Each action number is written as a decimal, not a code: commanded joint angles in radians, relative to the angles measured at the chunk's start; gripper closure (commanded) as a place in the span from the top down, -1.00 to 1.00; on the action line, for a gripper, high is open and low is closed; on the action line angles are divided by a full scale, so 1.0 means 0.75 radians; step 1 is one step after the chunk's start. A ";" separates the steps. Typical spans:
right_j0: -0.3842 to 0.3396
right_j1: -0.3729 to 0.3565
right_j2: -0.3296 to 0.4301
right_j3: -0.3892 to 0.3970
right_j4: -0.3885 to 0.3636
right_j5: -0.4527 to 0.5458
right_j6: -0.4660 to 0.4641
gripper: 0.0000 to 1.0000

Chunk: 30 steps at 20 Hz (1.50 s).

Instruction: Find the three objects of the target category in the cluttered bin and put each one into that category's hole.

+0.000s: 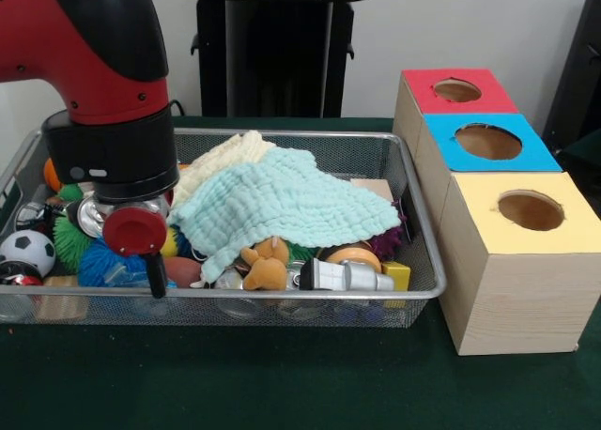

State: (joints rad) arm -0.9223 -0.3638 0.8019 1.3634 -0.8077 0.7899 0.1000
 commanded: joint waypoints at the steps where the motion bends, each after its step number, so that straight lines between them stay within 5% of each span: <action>1: -0.023 0.060 -0.060 0.014 -0.088 0.059 -0.283 -1.00; 9: -0.013 -0.111 -0.080 0.126 -0.060 0.116 -0.196 -1.00; 18: -0.049 -0.076 -0.056 0.151 -0.039 0.065 -0.191 -1.00; 19: -0.055 -0.072 -0.050 0.156 -0.035 0.055 -0.189 1.00; 30: -0.072 0.054 -0.086 0.079 -0.158 -0.043 -0.224 1.00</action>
State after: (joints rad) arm -0.9599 -0.4080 0.7852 1.4080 -0.8587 0.7883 0.1000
